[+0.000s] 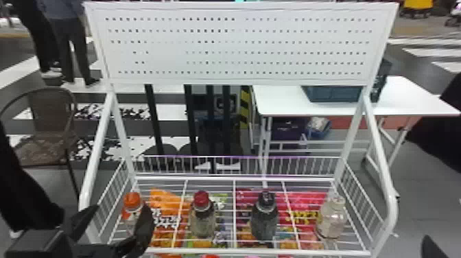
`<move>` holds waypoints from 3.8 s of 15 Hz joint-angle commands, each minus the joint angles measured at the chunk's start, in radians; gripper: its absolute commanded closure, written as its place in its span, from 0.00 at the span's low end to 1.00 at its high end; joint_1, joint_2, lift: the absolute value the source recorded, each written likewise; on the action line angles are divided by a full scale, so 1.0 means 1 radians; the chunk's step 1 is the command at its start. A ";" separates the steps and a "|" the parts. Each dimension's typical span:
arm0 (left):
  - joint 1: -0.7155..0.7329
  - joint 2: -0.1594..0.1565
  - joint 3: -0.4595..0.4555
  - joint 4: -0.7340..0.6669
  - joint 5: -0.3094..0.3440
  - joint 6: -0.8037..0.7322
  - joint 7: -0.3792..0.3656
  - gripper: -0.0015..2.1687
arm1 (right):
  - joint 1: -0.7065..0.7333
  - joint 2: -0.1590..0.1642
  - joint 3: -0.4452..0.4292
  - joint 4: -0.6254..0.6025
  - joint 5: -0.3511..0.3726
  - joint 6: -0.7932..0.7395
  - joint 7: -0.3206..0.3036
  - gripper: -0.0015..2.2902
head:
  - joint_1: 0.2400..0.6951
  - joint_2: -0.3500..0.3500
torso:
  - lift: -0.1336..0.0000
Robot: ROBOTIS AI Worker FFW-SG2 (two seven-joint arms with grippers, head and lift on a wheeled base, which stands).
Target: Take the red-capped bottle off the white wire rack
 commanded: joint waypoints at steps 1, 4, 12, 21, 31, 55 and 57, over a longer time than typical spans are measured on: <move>0.000 -0.001 -0.002 -0.001 0.001 0.000 0.000 0.04 | 0.000 -0.001 -0.001 -0.002 0.001 0.001 0.000 0.06 | 0.57 0.50 | 1.00; -0.005 0.001 -0.003 -0.002 0.001 0.013 0.000 0.04 | 0.000 -0.003 -0.001 -0.002 -0.001 0.001 -0.003 0.06 | 0.57 0.50 | 1.00; -0.006 -0.003 -0.023 0.025 -0.008 0.006 0.005 0.04 | -0.005 -0.001 0.001 0.006 0.001 0.004 -0.011 0.06 | 0.57 0.50 | 1.00; -0.184 -0.055 -0.368 0.444 -0.088 -0.303 0.113 0.04 | -0.018 -0.001 0.004 0.024 0.002 0.004 -0.011 0.06 | 0.57 0.50 | 1.00; -0.449 -0.098 -0.459 0.778 -0.051 -0.371 0.143 0.04 | -0.005 -0.004 -0.018 0.033 -0.001 0.001 -0.009 0.06 | 0.57 0.50 | 1.00; -0.310 -0.015 -0.338 0.300 0.003 -0.104 0.113 0.80 | -0.002 -0.008 -0.032 0.024 -0.009 -0.002 -0.009 0.06 | 0.57 0.50 | 1.00; -0.233 0.005 -0.252 0.136 0.003 -0.027 0.112 0.80 | -0.005 -0.006 -0.027 0.024 -0.009 -0.002 -0.009 0.06 | 0.57 0.50 | 1.00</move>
